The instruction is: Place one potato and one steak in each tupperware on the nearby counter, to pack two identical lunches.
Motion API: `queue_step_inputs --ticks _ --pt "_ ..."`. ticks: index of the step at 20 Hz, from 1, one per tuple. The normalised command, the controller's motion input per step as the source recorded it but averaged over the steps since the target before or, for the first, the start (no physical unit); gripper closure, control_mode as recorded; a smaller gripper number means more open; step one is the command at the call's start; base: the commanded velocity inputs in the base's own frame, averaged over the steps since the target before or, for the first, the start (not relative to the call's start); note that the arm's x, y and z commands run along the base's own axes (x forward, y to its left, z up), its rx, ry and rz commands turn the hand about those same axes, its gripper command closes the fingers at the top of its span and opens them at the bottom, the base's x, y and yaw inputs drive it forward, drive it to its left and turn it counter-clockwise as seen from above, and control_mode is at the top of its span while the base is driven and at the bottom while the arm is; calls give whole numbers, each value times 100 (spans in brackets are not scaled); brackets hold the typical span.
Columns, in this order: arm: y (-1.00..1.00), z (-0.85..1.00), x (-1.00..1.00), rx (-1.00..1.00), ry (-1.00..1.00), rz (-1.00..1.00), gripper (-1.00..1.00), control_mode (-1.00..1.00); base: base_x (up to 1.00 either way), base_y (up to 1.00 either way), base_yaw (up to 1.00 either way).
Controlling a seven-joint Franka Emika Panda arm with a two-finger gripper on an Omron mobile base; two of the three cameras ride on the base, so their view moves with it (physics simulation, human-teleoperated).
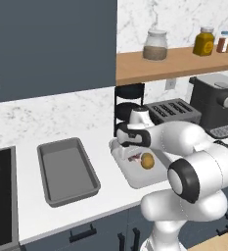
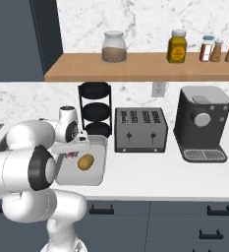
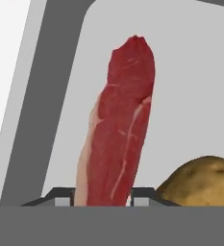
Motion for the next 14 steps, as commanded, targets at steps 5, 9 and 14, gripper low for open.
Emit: queue_step_inputs --ticks 5,9,14 --pt "0 0 -3 0 0 0 -100 -100 0 0 0" --pt "0 37 -23 0 0 0 -100 -100 0 0 0" --pt "-2 98 -97 1 -4 0 -100 -100 0 0 0"
